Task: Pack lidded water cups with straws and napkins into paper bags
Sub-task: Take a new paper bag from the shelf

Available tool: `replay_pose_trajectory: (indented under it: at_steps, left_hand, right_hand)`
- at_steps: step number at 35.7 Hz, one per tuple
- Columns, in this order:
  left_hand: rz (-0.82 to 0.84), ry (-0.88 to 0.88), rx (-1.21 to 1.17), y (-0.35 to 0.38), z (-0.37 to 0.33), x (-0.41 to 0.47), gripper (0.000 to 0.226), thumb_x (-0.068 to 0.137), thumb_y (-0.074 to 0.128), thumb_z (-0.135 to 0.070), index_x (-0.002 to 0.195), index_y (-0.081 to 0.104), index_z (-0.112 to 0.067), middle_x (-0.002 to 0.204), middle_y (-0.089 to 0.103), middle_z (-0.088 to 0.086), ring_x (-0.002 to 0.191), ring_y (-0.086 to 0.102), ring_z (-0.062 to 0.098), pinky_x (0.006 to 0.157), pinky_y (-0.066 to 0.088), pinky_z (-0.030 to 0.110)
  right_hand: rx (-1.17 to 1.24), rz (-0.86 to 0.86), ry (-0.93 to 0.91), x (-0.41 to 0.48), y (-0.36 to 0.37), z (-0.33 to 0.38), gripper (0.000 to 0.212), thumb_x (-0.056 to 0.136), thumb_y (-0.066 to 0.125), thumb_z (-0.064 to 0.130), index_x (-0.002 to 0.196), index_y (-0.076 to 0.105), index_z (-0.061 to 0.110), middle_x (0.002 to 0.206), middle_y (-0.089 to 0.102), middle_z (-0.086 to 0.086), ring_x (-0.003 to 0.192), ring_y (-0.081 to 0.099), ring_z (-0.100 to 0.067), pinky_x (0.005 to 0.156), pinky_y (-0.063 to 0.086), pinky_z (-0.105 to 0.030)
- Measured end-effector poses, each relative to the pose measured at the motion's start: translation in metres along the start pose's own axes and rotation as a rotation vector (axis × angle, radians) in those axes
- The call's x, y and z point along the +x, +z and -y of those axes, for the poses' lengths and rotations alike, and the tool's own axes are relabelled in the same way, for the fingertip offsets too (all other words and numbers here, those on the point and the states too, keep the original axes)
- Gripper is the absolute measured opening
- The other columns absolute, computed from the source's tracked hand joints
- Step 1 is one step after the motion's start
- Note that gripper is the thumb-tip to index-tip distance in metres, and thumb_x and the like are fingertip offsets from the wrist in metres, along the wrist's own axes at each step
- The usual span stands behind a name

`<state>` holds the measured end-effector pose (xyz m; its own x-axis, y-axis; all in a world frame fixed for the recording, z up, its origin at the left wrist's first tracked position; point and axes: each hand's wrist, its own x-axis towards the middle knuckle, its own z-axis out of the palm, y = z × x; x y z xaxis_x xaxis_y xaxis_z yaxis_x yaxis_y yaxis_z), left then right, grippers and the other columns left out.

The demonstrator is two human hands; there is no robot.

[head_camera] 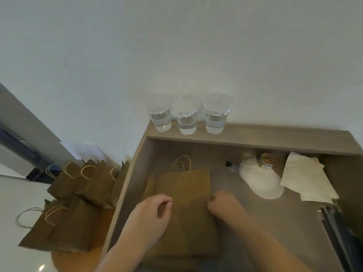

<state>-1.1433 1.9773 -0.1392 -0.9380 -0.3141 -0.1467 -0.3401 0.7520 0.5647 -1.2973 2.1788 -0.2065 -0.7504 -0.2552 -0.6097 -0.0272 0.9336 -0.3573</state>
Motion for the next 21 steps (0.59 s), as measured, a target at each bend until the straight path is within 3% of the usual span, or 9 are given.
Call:
replay_pose_trajectory:
  at_steps: [2, 5, 8, 11, 15, 19, 21]
  left_hand:
    - [-0.043, -0.052, 0.004, 0.006, -0.014, -0.009, 0.015, 0.102, 0.062, -0.044, 0.113, 0.069, -0.049, 0.099, 0.066, -0.036, 0.093, 0.059, -0.022, 0.074, 0.043, 0.001]
    - [-0.074, -0.107, 0.008, 0.02, -0.03, -0.026, 0.014, 0.102, 0.063, -0.04, 0.112, 0.072, -0.042, 0.098, 0.069, -0.028, 0.092, 0.064, -0.011, 0.083, 0.052, 0.011]
    - [-0.036, -0.155, 0.068, 0.042, -0.046, -0.044, 0.02, 0.102, 0.063, -0.039, 0.118, 0.074, -0.033, 0.097, 0.073, -0.019, 0.092, 0.067, -0.002, 0.088, 0.053, 0.019]
    - [0.095, -0.18, 0.151, 0.066, -0.058, -0.059, 0.032, 0.101, 0.059, -0.049, 0.126, 0.07, -0.032, 0.116, 0.076, -0.01, 0.11, 0.07, 0.01, 0.096, 0.052, 0.024]
    - [0.159, -0.181, 0.163, 0.088, -0.07, -0.069, 0.04, 0.098, 0.058, -0.056, 0.133, 0.063, -0.037, 0.135, 0.068, -0.009, 0.125, 0.064, 0.012, 0.1, 0.046, 0.02]
    - [0.14, -0.175, 0.194, 0.102, -0.076, -0.069, 0.039, 0.097, 0.061, -0.053, 0.133, 0.064, -0.037, 0.135, 0.065, -0.009, 0.127, 0.062, 0.014, 0.104, 0.044, 0.021]
    - [0.08, -0.209, 0.209, 0.102, -0.071, -0.064, 0.041, 0.097, 0.063, -0.047, 0.138, 0.06, -0.041, 0.135, 0.06, -0.008, 0.129, 0.058, 0.018, 0.11, 0.042, 0.027]
  right_hand:
    - [-0.005, 0.034, -0.007, -0.002, -0.014, -0.01, 0.028, 0.105, 0.059, 0.044, 0.103, 0.063, 0.016, 0.09, 0.067, -0.003, 0.073, 0.069, -0.017, 0.055, 0.049, -0.026]
    - [-0.019, 0.1, 0.0, -0.006, -0.025, -0.023, 0.022, 0.106, 0.058, 0.029, 0.088, 0.061, 0.015, 0.08, 0.067, -0.006, 0.06, 0.066, -0.018, 0.044, 0.043, -0.023]
    - [0.025, 0.176, -0.021, -0.008, -0.022, -0.036, 0.029, 0.107, 0.053, 0.026, 0.086, 0.065, 0.01, 0.073, 0.072, -0.008, 0.053, 0.067, -0.019, 0.047, 0.05, -0.024]
    - [-0.009, 0.196, -0.078, -0.009, -0.011, -0.049, 0.032, 0.108, 0.05, 0.034, 0.086, 0.062, 0.015, 0.079, 0.072, -0.004, 0.057, 0.067, -0.016, 0.05, 0.049, -0.024]
    - [-0.082, 0.094, -0.185, -0.003, 0.01, -0.064, 0.033, 0.107, 0.046, 0.042, 0.108, 0.068, 0.017, 0.107, 0.067, -0.006, 0.099, 0.068, -0.024, 0.084, 0.053, -0.031]
    - [-0.014, -0.032, -0.268, -0.008, 0.023, -0.082, 0.04, 0.103, 0.053, 0.043, 0.072, 0.057, 0.019, 0.077, 0.061, 0.001, 0.075, 0.064, -0.022, 0.068, 0.047, -0.027]
    - [0.041, -0.055, -0.262, -0.011, 0.023, -0.088, 0.039, 0.103, 0.051, 0.044, 0.072, 0.056, 0.021, 0.075, 0.059, 0.003, 0.074, 0.061, -0.02, 0.065, 0.044, -0.029]
